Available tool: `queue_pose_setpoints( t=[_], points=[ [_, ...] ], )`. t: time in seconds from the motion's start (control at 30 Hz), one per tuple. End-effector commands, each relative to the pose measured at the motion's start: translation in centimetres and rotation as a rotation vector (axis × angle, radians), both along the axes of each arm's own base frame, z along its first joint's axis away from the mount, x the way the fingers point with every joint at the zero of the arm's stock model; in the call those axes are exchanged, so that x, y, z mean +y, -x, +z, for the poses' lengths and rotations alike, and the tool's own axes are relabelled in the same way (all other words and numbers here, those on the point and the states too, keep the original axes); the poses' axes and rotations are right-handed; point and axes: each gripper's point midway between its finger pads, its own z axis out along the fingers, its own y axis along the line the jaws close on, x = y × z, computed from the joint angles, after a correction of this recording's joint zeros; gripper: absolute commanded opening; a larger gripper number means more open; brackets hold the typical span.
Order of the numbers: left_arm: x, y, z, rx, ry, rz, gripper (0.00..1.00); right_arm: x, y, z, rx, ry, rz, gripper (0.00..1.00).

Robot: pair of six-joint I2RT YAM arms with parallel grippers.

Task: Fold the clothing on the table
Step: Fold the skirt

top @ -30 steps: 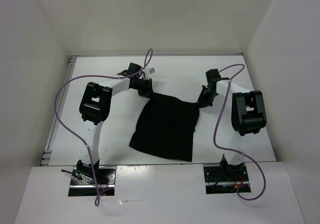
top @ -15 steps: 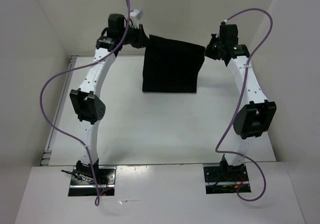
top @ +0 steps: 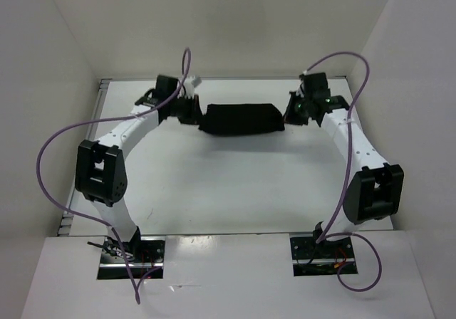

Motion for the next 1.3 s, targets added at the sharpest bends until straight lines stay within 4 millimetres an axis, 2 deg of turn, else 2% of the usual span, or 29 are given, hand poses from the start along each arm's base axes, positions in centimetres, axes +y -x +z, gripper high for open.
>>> queue_pose_setpoints(
  t=[0.0, 0.03, 0.07, 0.13, 0.17, 0.23, 0.37, 0.4, 0.47, 0.5, 0.53, 0.73, 0.77, 0.8, 0.9, 1.1, 1.17, 1.2, 1.27],
  points=[
    [0.8, 4.1, -4.0, 0.097, -0.01, 0.023, 0.0, 1.9, 5.9, -3.4, 0.157, -0.021, 0.088, 0.0],
    [1.0, 5.0, -4.8, 0.118, -0.016, 0.023, 0.0, 1.9, 8.2, -5.1, 0.24, -0.016, 0.102, 0.0],
    [1.2, 5.8, -4.6, 0.126, -0.007, 0.033, 0.0, 2.2, 9.4, -4.7, 0.249, -0.034, 0.101, 0.0],
    [1.1, 7.2, -5.2, 0.153, -0.007, 0.032, 0.0, 2.3, 12.0, -5.2, 0.321, -0.06, 0.114, 0.0],
    [1.3, 7.8, -4.3, 0.146, -0.005, 0.032, 0.0, 2.4, 12.8, -4.7, 0.329, -0.073, 0.109, 0.0],
    [1.3, 8.6, -4.1, 0.151, -0.014, 0.03, 0.0, 2.2, 14.7, -5.1, 0.399, -0.064, 0.106, 0.0],
    [1.8, 9.0, -3.9, 0.158, -0.032, 0.046, 0.0, 1.0, 15.7, -5.8, 0.435, -0.011, 0.073, 0.0],
    [1.3, 8.8, -3.2, 0.141, -0.028, 0.037, 0.0, 0.6, 15.5, -6.2, 0.442, 0.011, 0.049, 0.0],
    [1.1, 7.9, -3.5, 0.138, -0.027, 0.037, 0.0, 0.2, 15.2, -6.7, 0.452, 0.034, 0.025, 0.0],
    [0.9, 7.2, -2.9, 0.117, -0.02, 0.037, 0.0, -0.1, 14.6, -6.9, 0.444, 0.056, 0.01, 0.0],
    [0.6, 6.4, -3.6, 0.124, -0.016, 0.042, 0.0, -0.2, 14.0, -7.1, 0.433, 0.065, 0.004, 0.0],
    [-0.4, 1.7, -4.3, 0.071, -0.04, 0.075, 0.01, -0.1, 9.7, -6.2, 0.345, 0.082, -0.042, 0.0],
    [-0.6, 0.5, -3.3, 0.033, -0.042, 0.077, 0.01, -0.2, 9.1, -6.2, 0.335, 0.089, -0.049, 0.0],
    [-0.5, -0.3, -4.1, 0.042, -0.058, 0.092, 0.01, -0.3, 8.6, -6.8, 0.34, 0.1, -0.055, 0.0],
    [-0.7, -2.1, -4.5, 0.027, -0.075, 0.103, 0.01, -0.4, 7.3, -7.4, 0.323, 0.117, -0.069, 0.0],
    [-0.3, -3.3, -6.4, 0.047, -0.113, 0.134, 0.01, -1.0, 5.1, -7.9, 0.266, 0.15, -0.116, 0.0],
    [-0.3, -3.3, -7.8, 0.073, -0.123, 0.133, 0.01, -1.1, 4.7, -8.5, 0.274, 0.157, -0.13, 0.0],
    [-0.2, -3.6, -7.5, 0.062, -0.125, 0.14, 0.01, -1.2, 4.4, -8.8, 0.269, 0.163, -0.136, 0.0],
    [-0.2, -3.6, -8.4, 0.081, -0.133, 0.139, 0.01, -1.3, 3.7, -8.9, 0.253, 0.165, -0.166, 0.0]
  ],
)
